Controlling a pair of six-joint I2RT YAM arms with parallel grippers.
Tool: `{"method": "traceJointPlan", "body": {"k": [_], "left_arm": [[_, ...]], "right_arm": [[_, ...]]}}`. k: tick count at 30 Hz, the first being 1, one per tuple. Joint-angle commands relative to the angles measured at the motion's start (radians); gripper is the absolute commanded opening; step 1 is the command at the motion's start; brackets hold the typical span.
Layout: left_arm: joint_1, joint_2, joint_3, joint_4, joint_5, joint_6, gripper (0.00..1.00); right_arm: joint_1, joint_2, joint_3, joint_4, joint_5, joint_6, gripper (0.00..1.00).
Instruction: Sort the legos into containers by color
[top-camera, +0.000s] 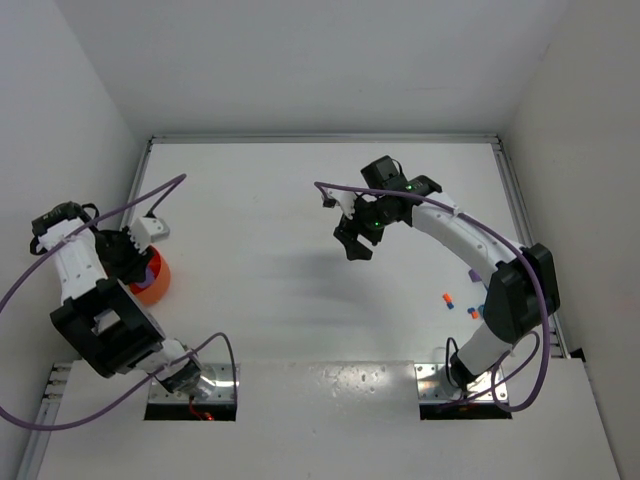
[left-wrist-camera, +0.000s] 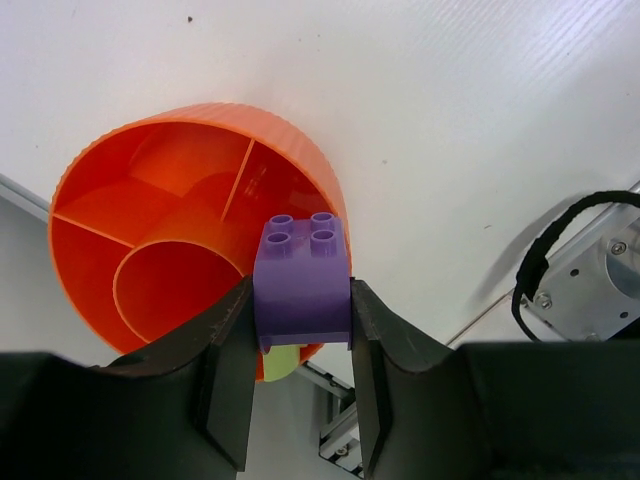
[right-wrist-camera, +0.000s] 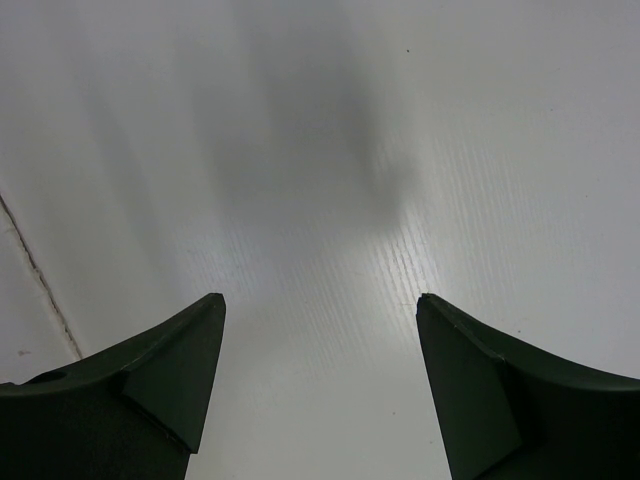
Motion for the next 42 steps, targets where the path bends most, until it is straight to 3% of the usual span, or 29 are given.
{"method": "traceJointPlan", "body": {"k": [1,10,16,18,26,30,34,42], "left_arm": [[0.011,0.023,0.039,-0.001,0.020,0.049,0.06],[0.020,0.042,0.048,-0.001,0.020,0.058,0.07],[0.020,0.042,0.037,-0.001,0.002,0.058,0.24],[0.020,0.042,0.037,-0.001,0.002,0.058,0.36],[0.020,0.051,0.057,-0.001,0.010,0.048,0.52],[0.020,0.051,0.095,-0.001,0.031,0.038,0.66],[0.020,0.051,0.181,-0.001,0.111,-0.037,0.68],[-0.098,0.045,0.304,-0.001,0.310,-0.207,0.88]], "right_arm": [[-0.005,-0.006,0.013,0.020,-0.016,-0.005,0.78],[-0.005,-0.006,0.013,0.020,-0.016,-0.005,0.78],[-0.005,-0.006,0.013,0.020,-0.016,-0.005,0.78],[-0.005,-0.006,0.013,0.020,-0.016,-0.014,0.78],[-0.005,-0.006,0.003,0.020,-0.016,-0.014,0.78],[-0.005,-0.026,-0.015,0.029,-0.007,-0.014,0.78],[-0.018,-0.047,-0.049,0.041,0.024,0.004,0.78],[-0.140,-0.107,-0.150,0.090,0.093,0.079,0.76]]}}
